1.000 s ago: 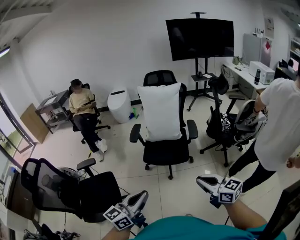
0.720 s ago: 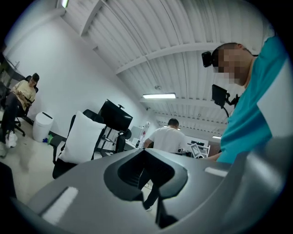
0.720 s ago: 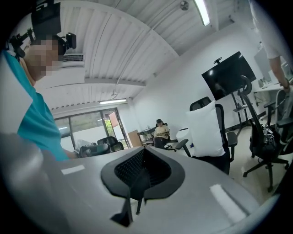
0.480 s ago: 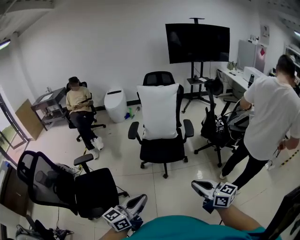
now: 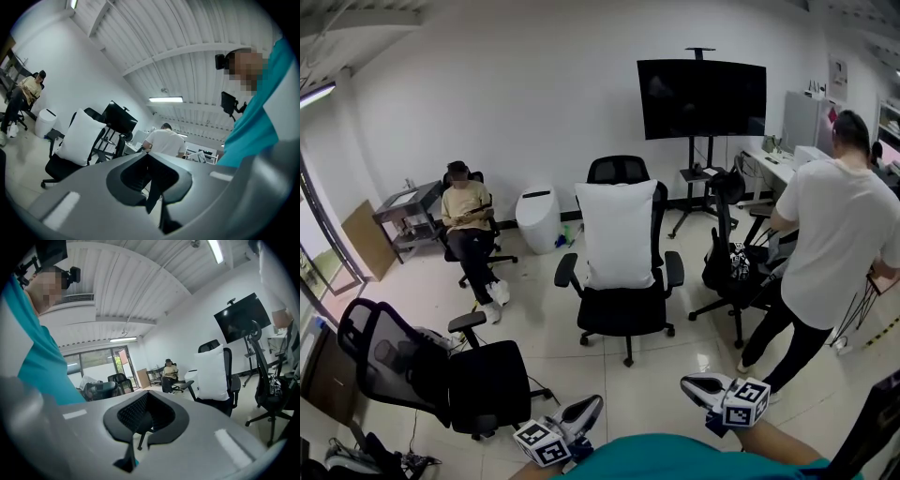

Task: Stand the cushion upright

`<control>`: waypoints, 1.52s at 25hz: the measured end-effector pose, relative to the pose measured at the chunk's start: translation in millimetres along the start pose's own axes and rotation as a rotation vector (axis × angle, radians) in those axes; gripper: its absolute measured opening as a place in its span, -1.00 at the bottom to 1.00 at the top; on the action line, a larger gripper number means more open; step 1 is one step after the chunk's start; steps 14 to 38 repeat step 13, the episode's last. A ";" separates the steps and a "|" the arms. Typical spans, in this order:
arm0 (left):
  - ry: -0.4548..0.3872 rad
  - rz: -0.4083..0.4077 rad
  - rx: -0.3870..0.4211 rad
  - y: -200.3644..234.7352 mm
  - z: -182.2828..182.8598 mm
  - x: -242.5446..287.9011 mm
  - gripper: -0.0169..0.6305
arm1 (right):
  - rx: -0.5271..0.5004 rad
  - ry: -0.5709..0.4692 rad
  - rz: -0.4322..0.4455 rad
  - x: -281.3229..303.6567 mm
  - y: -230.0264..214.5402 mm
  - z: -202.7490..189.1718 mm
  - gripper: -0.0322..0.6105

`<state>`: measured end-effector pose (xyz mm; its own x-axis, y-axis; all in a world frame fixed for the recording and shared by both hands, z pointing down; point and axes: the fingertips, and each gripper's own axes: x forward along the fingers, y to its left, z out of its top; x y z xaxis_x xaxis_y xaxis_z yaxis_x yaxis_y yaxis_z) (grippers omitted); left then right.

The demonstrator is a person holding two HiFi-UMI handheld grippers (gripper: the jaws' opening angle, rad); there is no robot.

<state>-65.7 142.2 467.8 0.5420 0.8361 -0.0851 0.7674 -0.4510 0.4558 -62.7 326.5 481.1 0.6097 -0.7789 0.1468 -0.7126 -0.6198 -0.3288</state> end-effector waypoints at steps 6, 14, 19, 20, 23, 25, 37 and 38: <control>0.000 0.001 -0.006 2.0 0.0 1.9 -0.91 | -0.021 0.008 0.010 -0.1 1.6 -1.5 -0.90; -0.008 -0.005 0.012 4.4 9.3 -2.4 -0.91 | -0.045 0.017 0.020 3.4 9.4 0.3 -0.90; -0.008 -0.005 0.012 4.4 9.3 -2.4 -0.91 | -0.045 0.017 0.020 3.4 9.4 0.3 -0.90; -0.008 -0.005 0.012 4.4 9.3 -2.4 -0.91 | -0.045 0.017 0.020 3.4 9.4 0.3 -0.90; -0.008 -0.005 0.012 4.4 9.3 -2.4 -0.91 | -0.045 0.017 0.020 3.4 9.4 0.3 -0.90; -0.008 -0.005 0.012 4.4 9.3 -2.4 -0.91 | -0.045 0.017 0.020 3.4 9.4 0.3 -0.90; -0.008 -0.005 0.012 4.4 9.3 -2.4 -0.91 | -0.045 0.017 0.020 3.4 9.4 0.3 -0.90; -0.008 -0.005 0.012 4.4 9.3 -2.4 -0.91 | -0.045 0.017 0.020 3.4 9.4 0.3 -0.90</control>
